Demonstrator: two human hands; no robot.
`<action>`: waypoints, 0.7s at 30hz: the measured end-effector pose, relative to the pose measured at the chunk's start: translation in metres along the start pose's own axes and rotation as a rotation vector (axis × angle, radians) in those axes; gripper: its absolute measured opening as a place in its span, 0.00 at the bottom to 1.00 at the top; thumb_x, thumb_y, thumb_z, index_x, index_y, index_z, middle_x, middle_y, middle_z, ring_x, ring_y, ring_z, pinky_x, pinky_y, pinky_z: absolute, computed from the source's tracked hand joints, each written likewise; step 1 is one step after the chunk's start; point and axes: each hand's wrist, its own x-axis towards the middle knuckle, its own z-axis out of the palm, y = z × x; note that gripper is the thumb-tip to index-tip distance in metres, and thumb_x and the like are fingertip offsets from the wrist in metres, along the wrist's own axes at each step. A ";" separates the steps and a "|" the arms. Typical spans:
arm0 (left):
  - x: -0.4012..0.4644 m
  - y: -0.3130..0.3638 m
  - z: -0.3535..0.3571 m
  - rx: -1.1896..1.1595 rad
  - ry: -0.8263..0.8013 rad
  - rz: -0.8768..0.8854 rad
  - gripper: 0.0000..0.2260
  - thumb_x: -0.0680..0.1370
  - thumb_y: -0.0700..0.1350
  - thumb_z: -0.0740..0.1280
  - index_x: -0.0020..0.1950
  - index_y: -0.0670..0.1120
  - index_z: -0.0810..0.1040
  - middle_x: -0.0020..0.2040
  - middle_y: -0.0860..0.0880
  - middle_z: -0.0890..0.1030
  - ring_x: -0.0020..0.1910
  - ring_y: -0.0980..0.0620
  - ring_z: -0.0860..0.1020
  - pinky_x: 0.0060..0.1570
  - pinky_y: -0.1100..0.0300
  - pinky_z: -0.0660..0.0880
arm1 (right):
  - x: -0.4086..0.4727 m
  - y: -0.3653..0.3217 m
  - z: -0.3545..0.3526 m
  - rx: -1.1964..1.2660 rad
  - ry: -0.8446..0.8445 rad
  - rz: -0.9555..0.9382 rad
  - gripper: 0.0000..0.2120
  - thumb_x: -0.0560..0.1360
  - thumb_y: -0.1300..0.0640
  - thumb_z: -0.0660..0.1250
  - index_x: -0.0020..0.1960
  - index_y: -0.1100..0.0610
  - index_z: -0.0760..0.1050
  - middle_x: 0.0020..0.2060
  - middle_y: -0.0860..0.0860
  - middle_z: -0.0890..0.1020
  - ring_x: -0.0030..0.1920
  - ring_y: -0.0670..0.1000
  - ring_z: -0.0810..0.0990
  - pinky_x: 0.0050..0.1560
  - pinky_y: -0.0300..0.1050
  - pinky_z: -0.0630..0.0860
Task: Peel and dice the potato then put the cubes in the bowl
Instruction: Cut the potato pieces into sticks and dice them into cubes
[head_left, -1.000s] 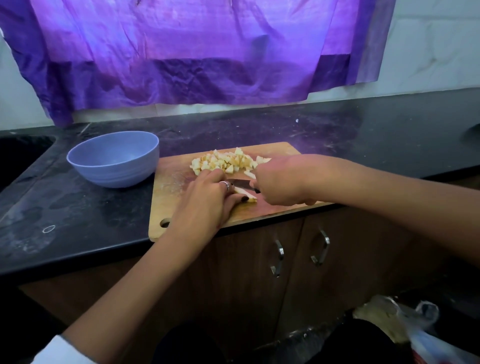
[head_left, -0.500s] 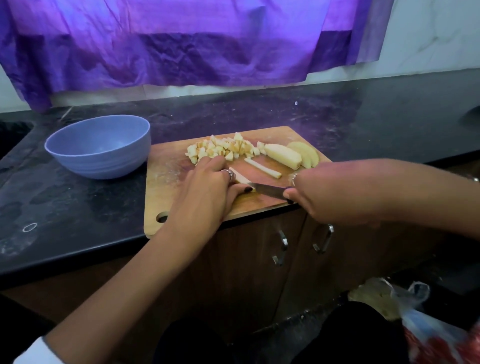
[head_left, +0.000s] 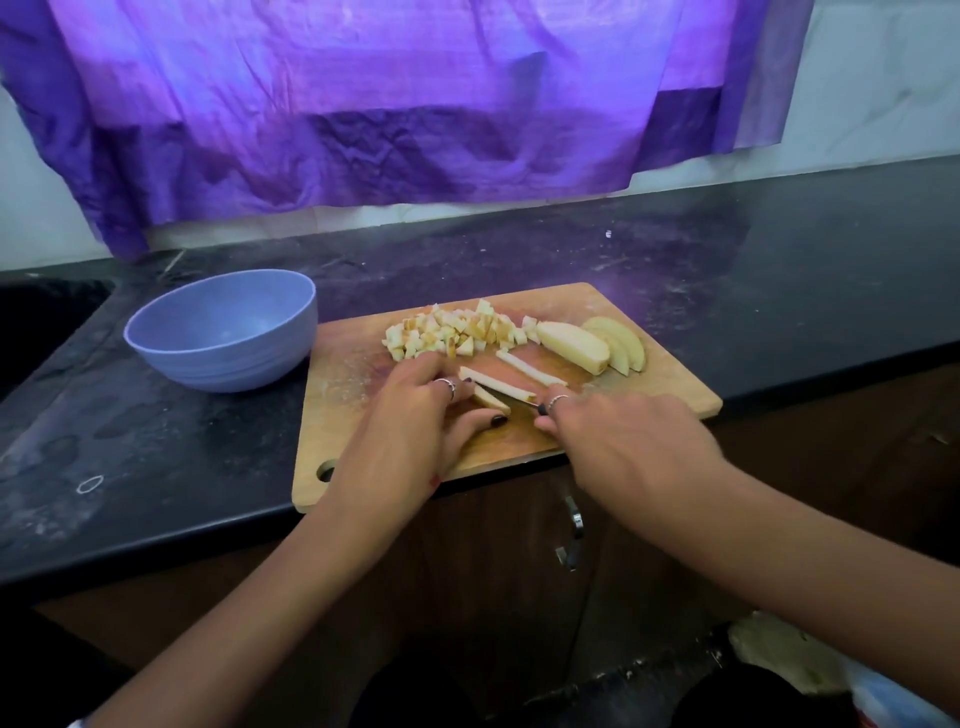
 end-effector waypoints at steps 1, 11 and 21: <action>0.000 0.002 -0.001 -0.010 -0.001 -0.004 0.16 0.73 0.52 0.71 0.56 0.44 0.83 0.57 0.49 0.77 0.56 0.52 0.75 0.55 0.66 0.67 | 0.004 0.004 0.002 0.004 0.028 -0.008 0.16 0.84 0.49 0.45 0.67 0.51 0.62 0.47 0.49 0.74 0.40 0.48 0.69 0.32 0.42 0.63; 0.002 0.004 -0.010 -0.062 -0.175 0.020 0.18 0.74 0.56 0.65 0.63 0.55 0.78 0.66 0.59 0.74 0.70 0.63 0.66 0.70 0.69 0.60 | 0.016 0.049 0.019 0.061 0.206 -0.169 0.16 0.84 0.49 0.45 0.63 0.54 0.66 0.40 0.49 0.73 0.40 0.52 0.73 0.26 0.43 0.56; 0.002 0.010 -0.012 0.029 -0.057 -0.051 0.15 0.75 0.57 0.66 0.56 0.51 0.83 0.54 0.54 0.82 0.56 0.59 0.78 0.58 0.60 0.74 | 0.033 0.066 0.022 0.235 0.062 -0.288 0.14 0.84 0.55 0.50 0.68 0.56 0.62 0.37 0.49 0.67 0.42 0.52 0.73 0.35 0.45 0.67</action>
